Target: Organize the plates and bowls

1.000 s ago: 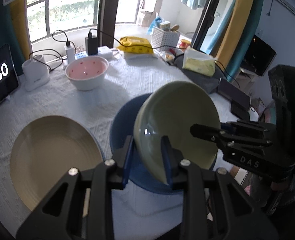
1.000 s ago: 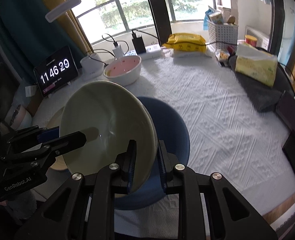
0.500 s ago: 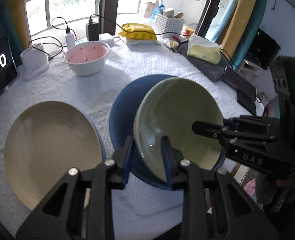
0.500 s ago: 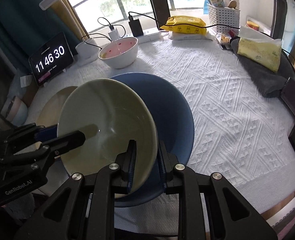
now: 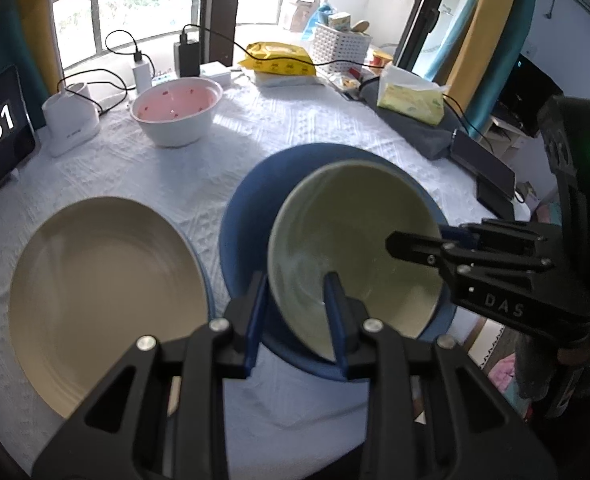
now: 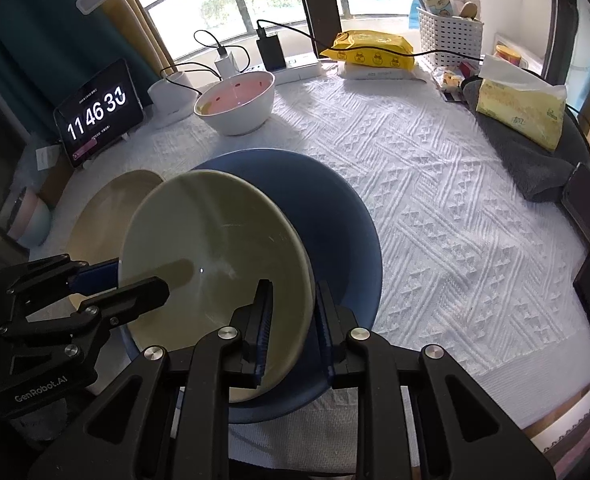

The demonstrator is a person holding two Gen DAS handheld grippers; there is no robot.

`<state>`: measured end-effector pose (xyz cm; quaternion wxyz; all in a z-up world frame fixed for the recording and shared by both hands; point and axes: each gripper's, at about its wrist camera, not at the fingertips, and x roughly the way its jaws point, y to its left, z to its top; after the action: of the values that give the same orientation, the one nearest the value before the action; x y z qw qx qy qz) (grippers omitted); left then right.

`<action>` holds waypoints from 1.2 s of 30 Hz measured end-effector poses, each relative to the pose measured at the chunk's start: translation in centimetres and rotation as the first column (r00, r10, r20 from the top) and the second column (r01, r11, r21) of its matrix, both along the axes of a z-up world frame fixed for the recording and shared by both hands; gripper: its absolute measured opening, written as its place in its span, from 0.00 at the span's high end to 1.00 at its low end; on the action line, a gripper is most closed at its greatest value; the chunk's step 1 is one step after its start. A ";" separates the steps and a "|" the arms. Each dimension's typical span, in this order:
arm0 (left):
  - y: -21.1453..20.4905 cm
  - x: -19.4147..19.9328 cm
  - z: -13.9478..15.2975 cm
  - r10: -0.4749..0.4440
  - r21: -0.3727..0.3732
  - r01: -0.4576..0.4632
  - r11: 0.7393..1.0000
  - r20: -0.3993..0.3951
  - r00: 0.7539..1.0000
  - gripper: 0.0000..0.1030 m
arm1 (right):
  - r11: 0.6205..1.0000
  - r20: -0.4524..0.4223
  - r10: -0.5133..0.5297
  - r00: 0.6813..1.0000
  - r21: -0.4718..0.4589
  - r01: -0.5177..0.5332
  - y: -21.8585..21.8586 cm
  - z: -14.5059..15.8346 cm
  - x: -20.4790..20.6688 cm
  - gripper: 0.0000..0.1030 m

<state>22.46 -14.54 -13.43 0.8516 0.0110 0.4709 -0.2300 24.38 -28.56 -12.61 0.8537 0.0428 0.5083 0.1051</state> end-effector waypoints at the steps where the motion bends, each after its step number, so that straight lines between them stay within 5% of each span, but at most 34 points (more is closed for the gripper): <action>1: 0.0 0.0 0.0 0.001 -0.002 -0.001 1.000 0.001 1.000 0.71 | 1.000 0.000 -0.001 1.000 -0.005 0.001 0.0 0.0 0.0 0.78; 10: 0.9 0.1 1.5 0.032 0.009 -0.033 0.999 0.077 0.996 0.71 | 1.000 0.023 -0.009 1.000 -0.025 0.009 0.0 0.7 0.3 0.77; 36: 2.0 2.3 3.4 0.086 -0.005 -0.087 0.996 0.141 0.986 0.69 | 0.998 0.093 0.029 0.995 -0.066 -0.023 1.4 3.1 2.3 0.74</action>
<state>24.72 -12.52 -10.02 0.8919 0.0072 0.4097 -0.1913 26.64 -27.16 -9.56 0.8761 0.0035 0.4713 0.1016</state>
